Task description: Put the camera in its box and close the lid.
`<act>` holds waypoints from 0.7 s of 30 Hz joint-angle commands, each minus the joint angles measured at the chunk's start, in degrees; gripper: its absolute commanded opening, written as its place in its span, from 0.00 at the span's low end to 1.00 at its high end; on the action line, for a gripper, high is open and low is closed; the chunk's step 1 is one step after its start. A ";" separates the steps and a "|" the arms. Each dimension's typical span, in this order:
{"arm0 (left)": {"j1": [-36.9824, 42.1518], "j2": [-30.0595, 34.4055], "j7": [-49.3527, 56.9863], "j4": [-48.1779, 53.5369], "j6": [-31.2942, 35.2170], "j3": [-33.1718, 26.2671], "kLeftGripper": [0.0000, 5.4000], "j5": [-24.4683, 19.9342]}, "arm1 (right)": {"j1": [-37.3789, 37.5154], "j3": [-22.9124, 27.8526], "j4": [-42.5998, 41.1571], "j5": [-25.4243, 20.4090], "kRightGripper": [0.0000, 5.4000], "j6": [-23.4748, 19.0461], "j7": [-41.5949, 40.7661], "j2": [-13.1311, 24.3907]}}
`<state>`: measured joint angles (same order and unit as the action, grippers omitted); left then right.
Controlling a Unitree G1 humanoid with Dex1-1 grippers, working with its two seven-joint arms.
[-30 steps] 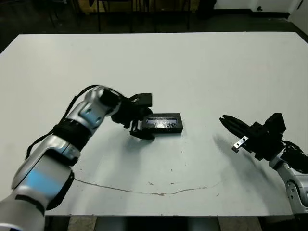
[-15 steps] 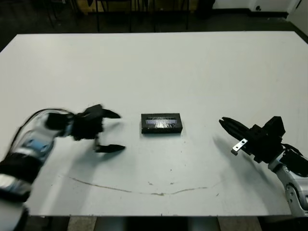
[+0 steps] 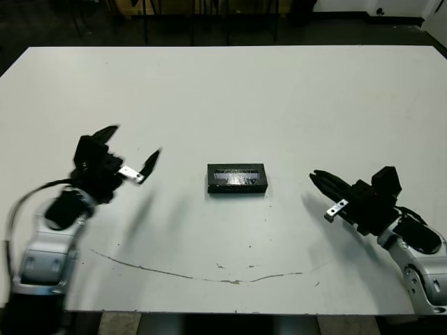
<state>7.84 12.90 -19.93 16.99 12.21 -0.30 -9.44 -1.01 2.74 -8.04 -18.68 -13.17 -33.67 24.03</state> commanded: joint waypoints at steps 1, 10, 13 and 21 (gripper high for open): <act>3.73 -3.35 0.66 0.81 1.88 3.82 0.67 -0.80 | -1.32 -0.32 0.22 0.05 0.00 -2.04 1.34 -1.13; 10.07 -11.89 3.72 -12.48 7.87 16.17 0.34 4.69 | -2.35 0.15 -0.66 0.70 0.00 -3.03 4.26 -1.99; 9.83 -13.90 6.15 -17.56 10.06 18.62 0.23 7.34 | -2.45 0.90 0.47 0.04 0.00 -2.38 3.73 -2.00; 6.45 -15.64 8.13 -27.91 10.98 20.23 0.00 10.58 | -2.98 1.36 1.75 -0.10 0.00 -2.11 2.92 -2.08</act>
<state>17.90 -3.64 -11.98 -6.47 20.05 19.33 0.38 -4.09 3.72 -7.31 -18.70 -15.03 -30.48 21.96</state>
